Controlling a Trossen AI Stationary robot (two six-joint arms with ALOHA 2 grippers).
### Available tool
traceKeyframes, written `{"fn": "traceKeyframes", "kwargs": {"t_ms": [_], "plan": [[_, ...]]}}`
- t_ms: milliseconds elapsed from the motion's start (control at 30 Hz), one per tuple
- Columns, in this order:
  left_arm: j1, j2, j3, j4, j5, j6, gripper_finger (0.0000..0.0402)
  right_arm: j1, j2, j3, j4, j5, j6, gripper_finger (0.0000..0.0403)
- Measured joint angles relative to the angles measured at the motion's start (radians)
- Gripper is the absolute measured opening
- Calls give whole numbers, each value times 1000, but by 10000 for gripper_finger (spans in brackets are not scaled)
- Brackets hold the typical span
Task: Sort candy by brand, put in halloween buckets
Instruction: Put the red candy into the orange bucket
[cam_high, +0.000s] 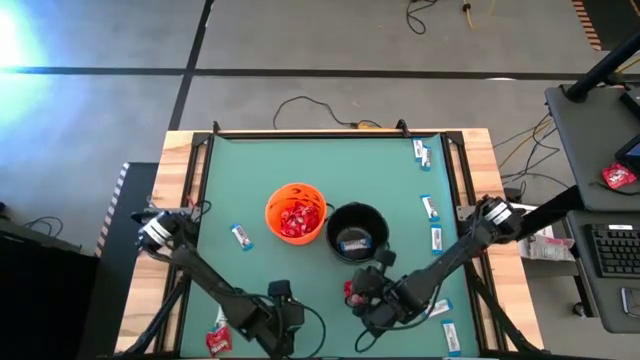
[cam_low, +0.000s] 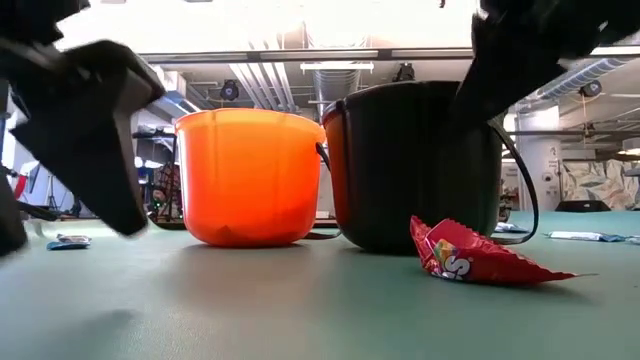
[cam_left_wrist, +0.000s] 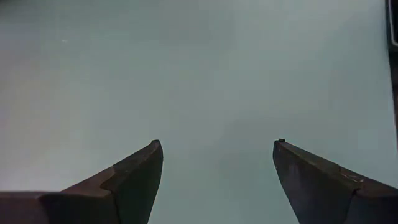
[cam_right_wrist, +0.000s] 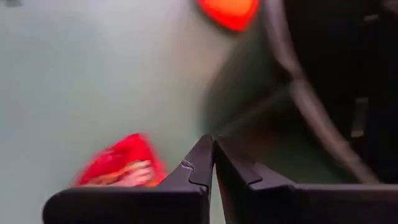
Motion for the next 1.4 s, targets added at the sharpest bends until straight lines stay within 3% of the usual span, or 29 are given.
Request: {"fn": "traceKeyframes", "kwargs": {"t_ms": [133,200,267,333,567,767,1000,1400], "plan": [[30,32,0,15,5,22,286,-32,0,-35,-41,78,24,11],[57,44,0,29,63,55,286,-49,0,-53,-45,110,26,11],[87,53,2,45,132,85,286,-64,0,-64,-53,109,9,11],[107,59,3,59,139,92,286,-68,0,-67,-50,55,-51,11],[126,77,0,167,-66,150,286,12,7,-95,8,-159,-190,11],[132,79,0,180,-154,172,286,18,57,-100,88,-208,-199,11],[159,79,-1,249,-74,308,286,-10,163,-74,469,-235,-339,11],[179,130,-2,378,0,355,286,-60,184,-46,485,-231,-331,11]]}}
